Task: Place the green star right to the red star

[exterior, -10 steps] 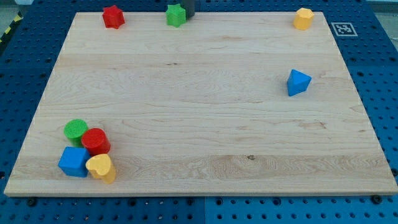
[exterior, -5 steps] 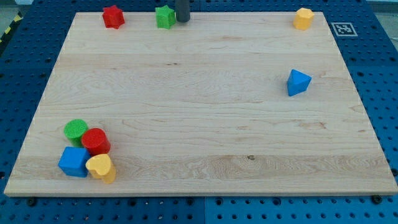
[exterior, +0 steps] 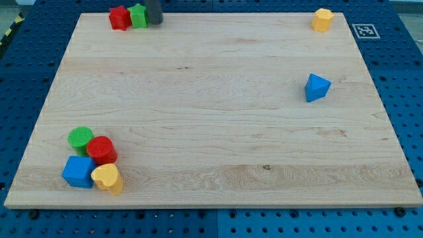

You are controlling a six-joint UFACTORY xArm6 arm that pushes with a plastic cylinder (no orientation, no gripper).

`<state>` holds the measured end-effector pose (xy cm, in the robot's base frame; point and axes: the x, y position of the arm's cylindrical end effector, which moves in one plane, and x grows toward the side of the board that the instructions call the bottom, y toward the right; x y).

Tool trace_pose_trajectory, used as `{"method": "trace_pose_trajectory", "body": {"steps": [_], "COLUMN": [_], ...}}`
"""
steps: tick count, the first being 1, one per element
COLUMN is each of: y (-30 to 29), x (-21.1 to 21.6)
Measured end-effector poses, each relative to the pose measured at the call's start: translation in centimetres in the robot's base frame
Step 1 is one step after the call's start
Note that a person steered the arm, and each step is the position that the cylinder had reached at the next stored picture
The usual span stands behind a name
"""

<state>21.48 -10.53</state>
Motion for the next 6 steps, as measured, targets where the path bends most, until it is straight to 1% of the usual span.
{"method": "trace_pose_trajectory", "body": {"steps": [1, 2, 3, 4, 5, 6], "y": [10.4, 20.6, 30.0, 40.1, 45.1, 44.3], "x": [0.4, 2.6, 6.7, 7.8, 7.2, 2.8]}}
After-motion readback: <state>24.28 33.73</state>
